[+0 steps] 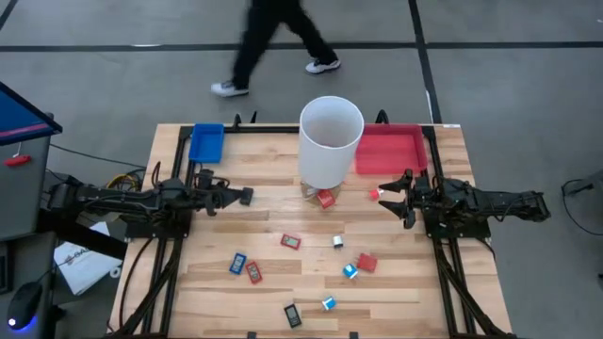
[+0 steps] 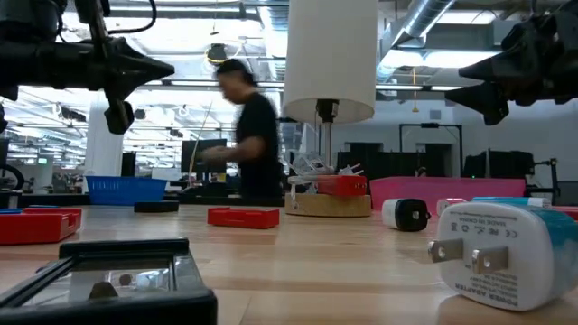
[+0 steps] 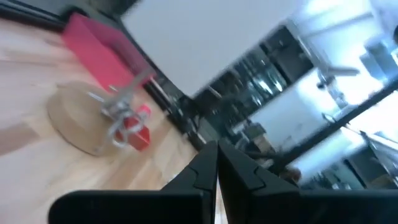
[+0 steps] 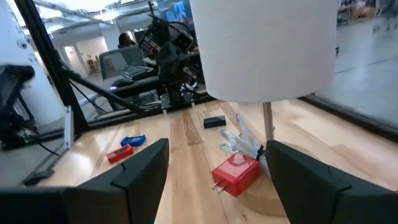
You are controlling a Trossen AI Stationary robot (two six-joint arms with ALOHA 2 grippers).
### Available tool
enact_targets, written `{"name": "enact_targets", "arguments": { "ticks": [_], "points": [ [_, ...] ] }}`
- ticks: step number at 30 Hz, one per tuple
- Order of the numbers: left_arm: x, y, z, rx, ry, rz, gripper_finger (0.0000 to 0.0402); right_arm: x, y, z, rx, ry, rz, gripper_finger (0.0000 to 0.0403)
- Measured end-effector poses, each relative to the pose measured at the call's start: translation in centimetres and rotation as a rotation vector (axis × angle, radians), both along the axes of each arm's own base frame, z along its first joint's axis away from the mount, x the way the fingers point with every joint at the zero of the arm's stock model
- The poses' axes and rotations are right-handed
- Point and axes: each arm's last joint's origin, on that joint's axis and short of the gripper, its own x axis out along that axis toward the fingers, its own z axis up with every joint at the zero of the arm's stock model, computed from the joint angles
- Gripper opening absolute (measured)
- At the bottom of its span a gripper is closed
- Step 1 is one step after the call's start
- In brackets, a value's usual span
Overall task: Pick & Place Office items
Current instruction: Put the bottom red charger adapter into the pink bin
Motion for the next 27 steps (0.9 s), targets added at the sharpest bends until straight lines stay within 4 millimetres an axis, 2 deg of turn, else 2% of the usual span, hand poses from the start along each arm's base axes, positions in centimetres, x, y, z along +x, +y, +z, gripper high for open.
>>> {"name": "enact_targets", "arguments": {
  "ticks": [2, 4, 8, 14, 20, 27],
  "points": [
    [-0.1, 0.3, 0.0, -0.075, -0.017, 0.095, 0.0007, 0.0, -0.1, 0.0, -0.056, -0.005, -0.009, 0.0260],
    [-0.2, 0.5, 0.0, -0.146, -0.042, 0.183, 0.0007, 0.1, -0.1, 0.2, -0.037, -0.047, -0.013, 0.0260],
    [-0.3, 0.9, 0.0, -0.213, -0.076, 0.307, 0.0007, -0.1, -0.2, 1.4, 0.138, -0.207, -0.027, 0.0260],
    [-0.4, 0.9, 0.0, -0.206, -0.074, 0.327, 0.0007, -1.0, -0.3, 4.3, 0.402, -0.553, 0.038, 0.0260],
    [-0.5, 1.1, -0.1, -0.193, -0.074, 0.406, 0.0007, -2.5, -0.5, 6.3, 0.431, -0.827, 0.026, 0.0260],
    [-0.6, 1.2, 0.1, -0.183, -0.089, 0.431, 0.0007, -3.6, -0.5, 7.4, 0.398, -0.986, 0.040, 0.0260]
  ]
}}
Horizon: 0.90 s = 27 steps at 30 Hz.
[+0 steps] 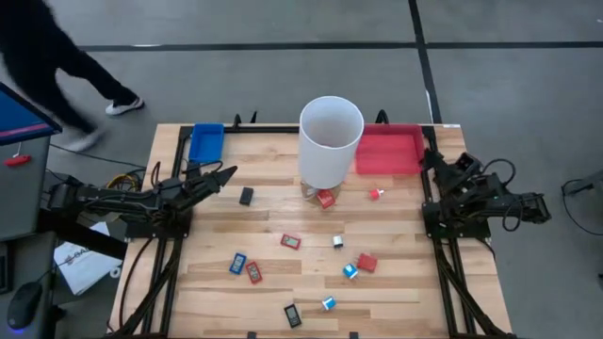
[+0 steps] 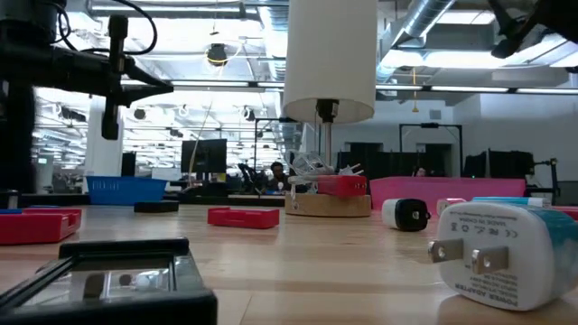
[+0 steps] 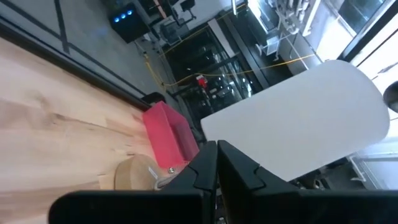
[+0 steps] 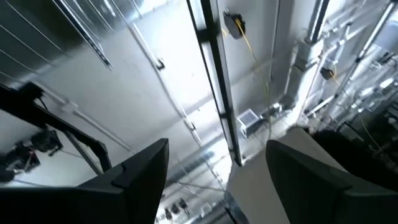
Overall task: Pick & Place Office items
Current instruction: Put the bottom red charger adapter into the pink bin
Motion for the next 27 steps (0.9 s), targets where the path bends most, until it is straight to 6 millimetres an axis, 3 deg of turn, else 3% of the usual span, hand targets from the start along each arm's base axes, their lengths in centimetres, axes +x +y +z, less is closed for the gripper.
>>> {"name": "enact_targets", "arguments": {
  "ticks": [15, 22, 27],
  "points": [
    [0.0, -0.1, 0.4, 0.030, -0.029, -0.027, 0.0007, -1.3, 0.0, 1.2, 0.024, -0.162, 0.028, 0.0260],
    [0.0, -0.1, 1.0, 0.044, -0.081, -0.029, 0.0007, -2.1, -0.1, 3.6, -0.050, -0.103, -0.128, 0.0260],
    [-0.1, -0.1, 1.3, 0.056, -0.105, -0.014, 0.0007, -2.9, -0.1, 5.7, -0.058, -0.087, -0.146, 0.0260]
  ]
}}
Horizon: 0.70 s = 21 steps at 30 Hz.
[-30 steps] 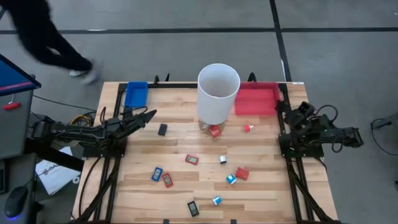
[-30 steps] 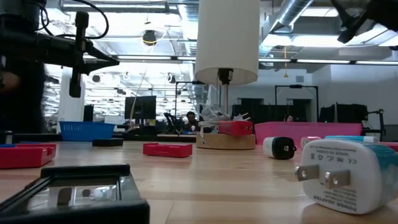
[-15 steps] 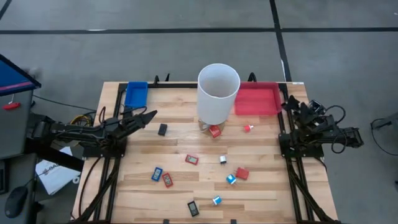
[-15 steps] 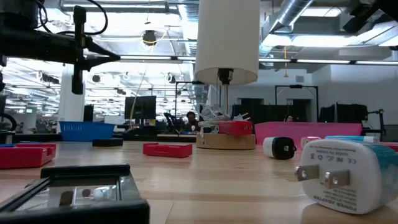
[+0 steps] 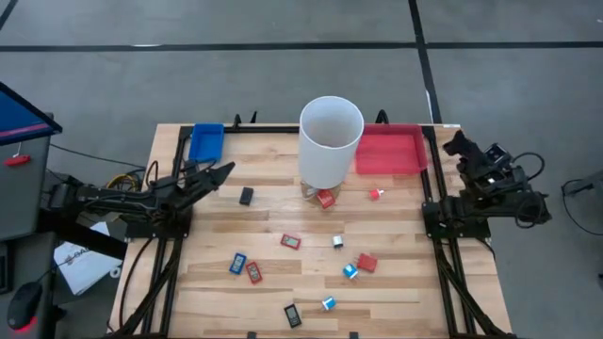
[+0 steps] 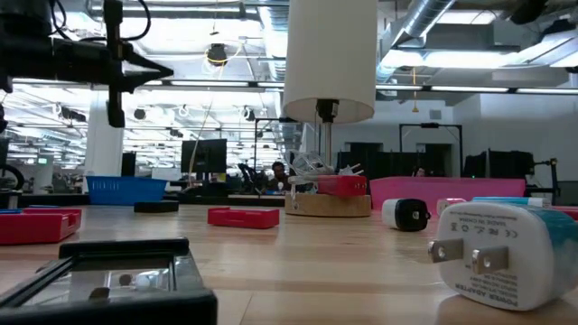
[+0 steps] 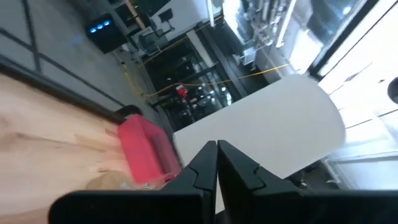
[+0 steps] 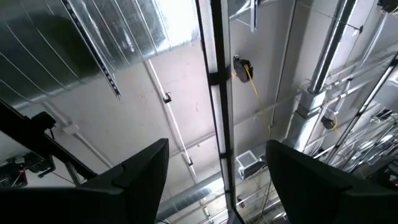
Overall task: Pick & Place Office items
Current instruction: Put the bottom red charger adapter into the pink bin
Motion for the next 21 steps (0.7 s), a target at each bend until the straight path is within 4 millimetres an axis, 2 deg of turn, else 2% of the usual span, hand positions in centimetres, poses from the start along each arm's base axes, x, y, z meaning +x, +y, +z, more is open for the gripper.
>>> {"name": "enact_targets", "arguments": {
  "ticks": [5, 9, 13, 21],
  "points": [
    [0.0, 0.0, 0.0, 0.013, 0.003, -0.019, 0.0007, -0.2, 0.0, 1.7, 0.021, 0.151, 0.048, 0.0260],
    [0.1, 0.1, -0.4, 0.032, 0.070, 0.039, 0.0007, -0.5, -0.1, 3.1, 0.055, 0.265, 0.027, 0.0260],
    [0.0, 0.0, 0.1, 0.012, 0.004, 0.023, 0.0007, -0.4, -0.1, 4.8, 0.072, 0.322, 0.001, 0.0260],
    [-0.4, -0.3, 1.8, 0.094, -0.165, -0.085, 0.0017, 1.8, -0.2, 7.2, 0.086, 0.608, -0.034, 0.0260]
  ]
}}
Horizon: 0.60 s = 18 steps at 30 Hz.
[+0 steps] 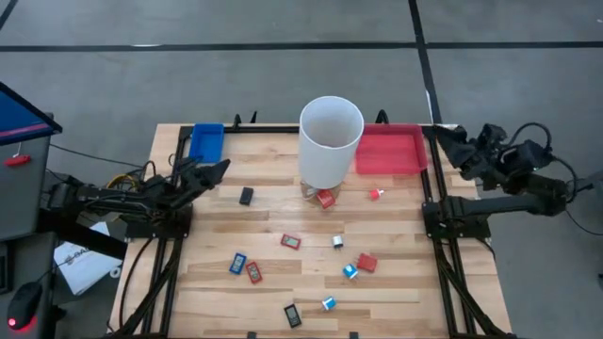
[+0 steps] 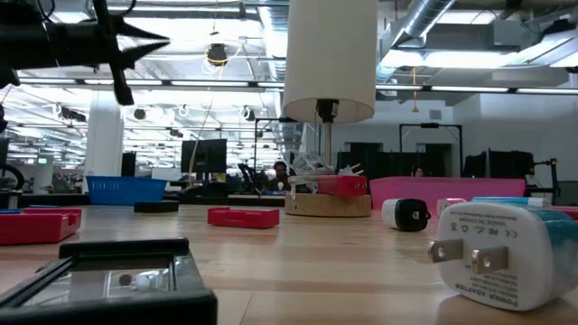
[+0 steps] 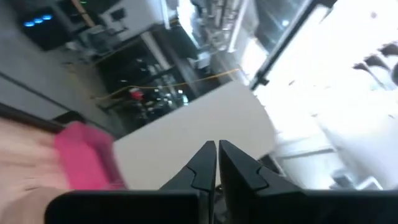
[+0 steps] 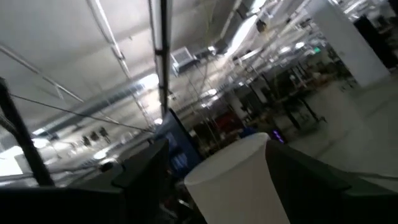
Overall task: Pick & Place Office items
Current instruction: Put the bottom red charger adapter into the pink bin
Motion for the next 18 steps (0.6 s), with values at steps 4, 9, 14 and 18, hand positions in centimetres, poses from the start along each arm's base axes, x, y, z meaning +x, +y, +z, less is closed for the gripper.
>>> {"name": "enact_targets", "arguments": {
  "ticks": [4, 9, 14, 18],
  "points": [
    [-0.2, 0.1, 0.2, -0.001, -0.021, 0.034, 0.0012, 0.8, 0.0, 1.2, 0.005, 0.087, -0.019, 0.0251],
    [-0.2, 0.2, 0.2, -0.043, -0.031, 0.078, 0.0029, 0.6, 0.0, 2.8, 0.006, 0.090, -0.017, 0.0202],
    [-0.3, 0.1, 0.9, 0.001, -0.061, 0.066, 0.0090, -0.1, 0.2, 3.8, 0.010, 0.086, 0.048, 0.0130],
    [-0.4, 0.0, 3.5, 0.105, -0.092, 0.069, 0.0160, -0.2, 0.5, 4.3, 0.025, 0.106, 0.155, 0.0084]
  ]
}}
